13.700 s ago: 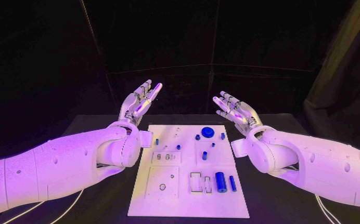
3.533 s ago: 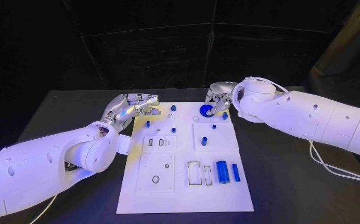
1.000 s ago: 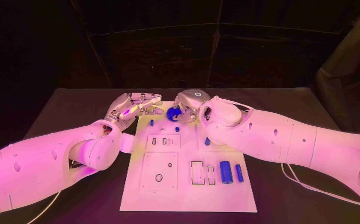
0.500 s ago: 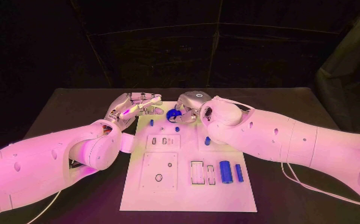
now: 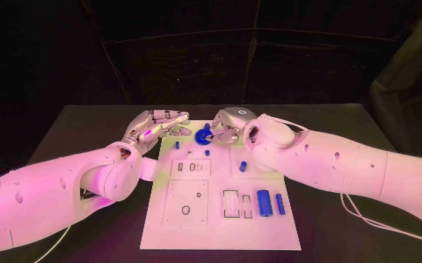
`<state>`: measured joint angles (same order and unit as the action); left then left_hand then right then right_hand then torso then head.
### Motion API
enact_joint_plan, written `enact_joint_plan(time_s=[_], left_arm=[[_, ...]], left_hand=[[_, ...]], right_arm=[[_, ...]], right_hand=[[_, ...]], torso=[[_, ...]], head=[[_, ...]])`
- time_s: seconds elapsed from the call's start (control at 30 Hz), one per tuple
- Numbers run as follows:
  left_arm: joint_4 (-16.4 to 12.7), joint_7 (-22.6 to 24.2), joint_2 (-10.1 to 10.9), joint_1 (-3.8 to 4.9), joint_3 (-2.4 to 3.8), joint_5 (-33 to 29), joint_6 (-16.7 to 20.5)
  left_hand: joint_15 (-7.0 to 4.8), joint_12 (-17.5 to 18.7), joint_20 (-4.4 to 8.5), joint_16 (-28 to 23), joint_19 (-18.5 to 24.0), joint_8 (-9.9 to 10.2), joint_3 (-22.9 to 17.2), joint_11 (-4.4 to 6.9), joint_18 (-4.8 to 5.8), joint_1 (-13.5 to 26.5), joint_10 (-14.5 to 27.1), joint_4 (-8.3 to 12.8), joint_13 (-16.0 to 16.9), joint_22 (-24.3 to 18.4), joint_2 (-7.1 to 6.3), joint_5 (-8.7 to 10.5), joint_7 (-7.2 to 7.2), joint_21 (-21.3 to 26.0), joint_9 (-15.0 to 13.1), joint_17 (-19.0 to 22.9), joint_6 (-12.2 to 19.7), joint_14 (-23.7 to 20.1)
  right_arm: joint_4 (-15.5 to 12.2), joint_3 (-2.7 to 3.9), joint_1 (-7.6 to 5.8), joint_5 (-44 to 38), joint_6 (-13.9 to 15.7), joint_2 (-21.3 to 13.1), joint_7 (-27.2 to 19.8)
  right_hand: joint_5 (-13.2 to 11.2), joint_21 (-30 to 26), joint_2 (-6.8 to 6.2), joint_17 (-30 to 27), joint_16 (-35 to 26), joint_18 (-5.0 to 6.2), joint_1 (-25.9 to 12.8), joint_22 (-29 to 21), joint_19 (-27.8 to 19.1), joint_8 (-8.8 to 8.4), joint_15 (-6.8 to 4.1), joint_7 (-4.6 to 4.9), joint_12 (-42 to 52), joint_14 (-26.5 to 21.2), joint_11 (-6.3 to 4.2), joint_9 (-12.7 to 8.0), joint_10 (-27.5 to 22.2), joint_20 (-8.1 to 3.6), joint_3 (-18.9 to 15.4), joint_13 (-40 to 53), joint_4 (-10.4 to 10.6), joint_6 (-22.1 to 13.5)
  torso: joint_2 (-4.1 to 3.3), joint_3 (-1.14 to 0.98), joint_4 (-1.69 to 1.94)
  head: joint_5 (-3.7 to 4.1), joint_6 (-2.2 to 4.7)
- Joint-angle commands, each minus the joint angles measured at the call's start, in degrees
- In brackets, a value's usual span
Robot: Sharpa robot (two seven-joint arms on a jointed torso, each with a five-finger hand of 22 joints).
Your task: Assemble the parts on the task board
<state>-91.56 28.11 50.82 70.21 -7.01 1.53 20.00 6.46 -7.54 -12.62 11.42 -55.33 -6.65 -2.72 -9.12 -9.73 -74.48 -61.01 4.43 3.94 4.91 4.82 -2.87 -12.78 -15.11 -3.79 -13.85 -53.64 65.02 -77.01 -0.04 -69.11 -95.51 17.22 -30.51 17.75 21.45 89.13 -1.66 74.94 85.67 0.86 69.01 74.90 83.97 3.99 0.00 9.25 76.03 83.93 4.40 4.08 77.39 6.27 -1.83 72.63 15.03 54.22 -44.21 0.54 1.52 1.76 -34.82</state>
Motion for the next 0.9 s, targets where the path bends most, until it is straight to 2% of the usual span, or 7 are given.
enact_joint_plan(time_s=[0.03,0.23,0.43,0.5,0.67,0.73,0.9], left_arm=[[-0.07,0.08,0.18,0.07,0.05,0.07,-0.42],[-0.06,0.26,0.66,0.08,0.05,0.08,-0.37],[0.24,0.39,0.38,0.06,0.04,0.08,-0.56],[0.38,0.41,0.19,0.05,0.04,0.08,-0.64],[0.65,0.43,-0.21,0.01,0.04,0.08,-0.82],[0.8,0.42,-0.33,-0.06,0.03,0.08,-0.87],[0.95,0.42,-0.47,-0.16,0.03,0.08,-0.94]], left_hand=[[-0.07,0.36,-0.14,-0.22,-0.07,0.37,-0.4,-0.27,-0.75,0.17,0.28,0.0,-0.07,-0.1,0.45,-0.14,-0.1,0.39,0.09,-0.1,0.46,-0.27],[-0.07,0.36,-0.14,-0.22,-0.07,0.37,-0.4,-0.27,-0.75,0.17,0.28,0.0,-0.07,-0.1,0.45,-0.14,-0.1,0.39,0.09,-0.1,0.46,-0.27],[-0.03,0.43,-0.18,-0.34,-0.04,0.42,-0.49,-0.3,-0.75,0.29,0.33,0.01,-0.08,-0.16,0.47,-0.14,-0.12,0.49,0.08,-0.14,0.5,-0.31],[-0.03,0.43,-0.18,-0.34,-0.04,0.42,-0.49,-0.3,-0.75,0.29,0.33,0.01,-0.08,-0.16,0.47,-0.14,-0.12,0.49,0.08,-0.14,0.5,-0.31],[-0.03,0.43,-0.18,-0.34,-0.04,0.42,-0.49,-0.3,-0.75,0.29,0.33,0.01,-0.08,-0.16,0.47,-0.14,-0.12,0.49,0.08,-0.14,0.5,-0.31],[-0.03,0.43,-0.18,-0.34,-0.04,0.42,-0.49,-0.3,-0.75,0.29,0.33,0.01,-0.08,-0.16,0.47,-0.14,-0.12,0.49,0.08,-0.14,0.5,-0.31],[-0.03,0.44,-0.18,-0.37,-0.05,0.41,-0.54,-0.29,-0.75,0.31,0.3,0.03,-0.07,-0.18,0.49,-0.14,-0.1,0.51,0.07,-0.16,0.48,-0.3]], right_arm=[[-2.91,0.02,-0.14,5.01,8.31,-3.65,-7.21],[-8.8,0.0,-0.31,20.74,7.8,-15.0,-17.83],[-10.83,-0.02,-0.36,30.18,5.9,-22.53,-24.53],[-10.47,-0.03,-0.36,31.41,5.17,-23.83,-25.39],[-7.71,-0.05,-0.31,32.73,4.45,-25.11,-26.3],[-5.98,-0.06,-0.27,33.01,4.09,-25.1,-26.35],[-3.26,-0.08,-0.17,32.79,3.3,-24.43,-26.0]], right_hand=[[0.28,0.07,0.15,5.56,-0.03,-0.35,1.59,13.03,4.47,-0.11,0.22,0.06,0.12,4.06,0.05,-0.09,0.36,0.36,0.02,-0.07,-0.74,-0.03],[-2.38,-0.75,-0.34,3.61,-1.16,0.13,8.64,11.1,2.98,0.1,0.15,0.04,-1.47,3.55,-0.02,0.0,-1.17,0.33,0.46,-1.53,-4.94,0.12],[-6.61,-0.74,-1.08,3.94,-1.11,0.1,13.71,11.21,3.05,0.2,-0.02,-0.07,-1.88,3.66,-0.2,0.0,-1.34,0.15,1.27,-1.74,-8.58,0.62],[-6.74,-0.75,-1.25,3.95,-1.12,0.1,14.18,11.19,3.04,0.17,-0.02,-0.07,-1.99,3.66,-0.2,-0.02,-1.39,0.15,1.3,-1.82,-9.02,0.62],[-6.65,-0.73,-1.34,4.14,-1.04,0.09,14.77,11.27,3.1,0.08,-0.02,-0.03,-2.02,3.71,-0.19,-0.06,-1.35,0.14,1.4,-1.81,-9.55,0.5],[-6.59,-0.73,-1.38,4.19,-1.03,0.08,14.81,11.27,3.11,-0.07,0.01,0.04,-2.09,3.73,-0.14,-0.12,-1.37,0.15,1.37,-1.87,-9.67,0.21],[-6.72,-0.79,-1.51,4.17,-1.05,0.12,14.55,11.13,3.0,-0.32,0.11,0.19,-2.36,3.73,0.01,-0.24,-1.56,0.22,1.13,-2.14,-9.7,-0.54]], torso=[[0.16,-0.01,-0.22],[0.33,-0.09,-0.85],[0.3,-0.62,-1.38],[0.28,-0.79,-1.51],[0.22,-0.61,-1.23],[0.16,-0.85,-1.32],[0.2,-0.67,-1.32]], head=[[-0.19,0.3],[-0.29,0.84],[0.08,1.43],[0.3,1.38],[1.33,1.34],[1.34,1.28],[1.51,1.09]])
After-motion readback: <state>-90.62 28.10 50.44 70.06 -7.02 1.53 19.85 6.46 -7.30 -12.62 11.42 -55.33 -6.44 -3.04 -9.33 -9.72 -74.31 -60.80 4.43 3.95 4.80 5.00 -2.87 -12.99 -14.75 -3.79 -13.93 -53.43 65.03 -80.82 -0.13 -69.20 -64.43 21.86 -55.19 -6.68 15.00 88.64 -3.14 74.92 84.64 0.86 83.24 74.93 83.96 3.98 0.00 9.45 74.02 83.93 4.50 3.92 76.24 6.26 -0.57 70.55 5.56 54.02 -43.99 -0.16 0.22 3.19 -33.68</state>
